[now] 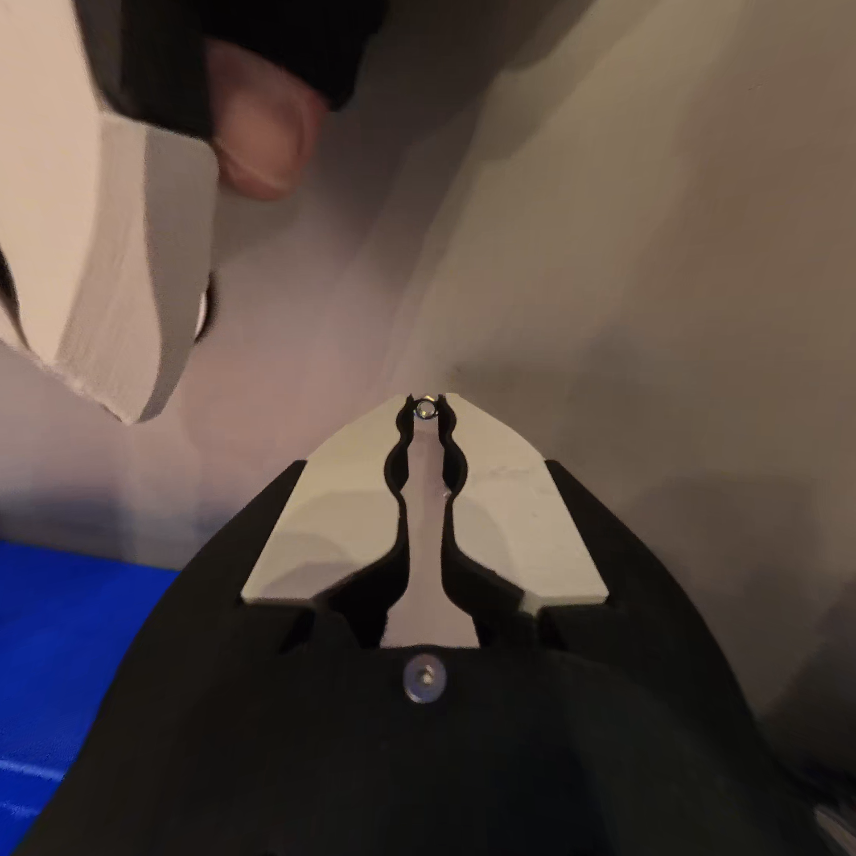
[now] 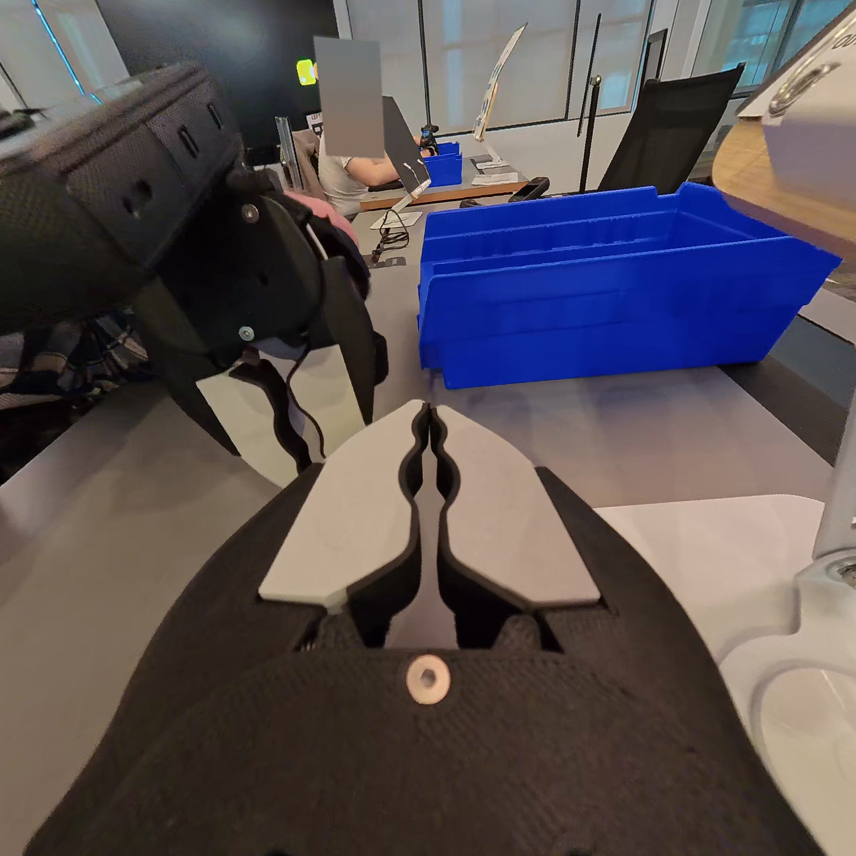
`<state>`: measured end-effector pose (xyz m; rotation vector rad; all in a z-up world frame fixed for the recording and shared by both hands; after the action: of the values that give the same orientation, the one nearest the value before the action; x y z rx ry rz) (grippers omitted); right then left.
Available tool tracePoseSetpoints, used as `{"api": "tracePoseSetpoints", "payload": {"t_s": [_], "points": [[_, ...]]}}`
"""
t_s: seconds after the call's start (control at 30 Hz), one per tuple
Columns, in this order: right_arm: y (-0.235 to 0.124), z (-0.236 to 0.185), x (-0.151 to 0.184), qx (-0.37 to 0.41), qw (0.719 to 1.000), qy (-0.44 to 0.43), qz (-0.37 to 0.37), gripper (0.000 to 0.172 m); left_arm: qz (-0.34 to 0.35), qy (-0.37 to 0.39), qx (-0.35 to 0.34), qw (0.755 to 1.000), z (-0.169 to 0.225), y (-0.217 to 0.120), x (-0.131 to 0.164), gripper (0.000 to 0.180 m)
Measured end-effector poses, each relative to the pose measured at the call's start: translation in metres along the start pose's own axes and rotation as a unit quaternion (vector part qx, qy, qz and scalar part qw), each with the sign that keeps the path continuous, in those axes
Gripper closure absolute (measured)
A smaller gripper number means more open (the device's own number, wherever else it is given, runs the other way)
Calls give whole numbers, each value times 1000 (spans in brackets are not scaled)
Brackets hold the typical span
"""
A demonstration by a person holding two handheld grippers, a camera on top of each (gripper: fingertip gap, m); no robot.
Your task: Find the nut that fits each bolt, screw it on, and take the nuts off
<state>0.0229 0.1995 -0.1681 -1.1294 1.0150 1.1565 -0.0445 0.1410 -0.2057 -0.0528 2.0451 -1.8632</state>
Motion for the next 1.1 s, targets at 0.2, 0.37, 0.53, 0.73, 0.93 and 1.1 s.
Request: {"api": "tracePoseSetpoints", "payload": {"t_s": [0.2,0.37,0.53,0.73,0.93,1.1], "points": [[1,-1,0,-2,1000,-1,-3,172,-15,9,20,1000,4,13,3,171],[1,-1,1,-3,1000,-2,-4,172,-19,7,27,999,5,18,4,171],[1,-1,0,-3,1000,-1,-4,172,5,-10,31,999,3,7,2,152],[1,0,0,-3,1000,2,-2,172,52,1,32,998,0,-22,26,150],[2,-1,1,-5,1000,-1,-5,172,80,74,40,993,4,-1,49,154],[2,-1,1,-7,1000,1,-5,172,92,83,66,990,-6,7,55,155]]}}
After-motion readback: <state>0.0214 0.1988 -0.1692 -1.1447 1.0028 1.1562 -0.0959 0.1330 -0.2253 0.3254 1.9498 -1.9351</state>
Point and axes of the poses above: each gripper's, where its closed fingertips meet, y out along the fingers, x out of its underside, z = x × y across the jaws, the point moved 5 cm from there along -y, back along the fingers, and after that the axes turned 15 degrees about -y, right-handed, at the moved point
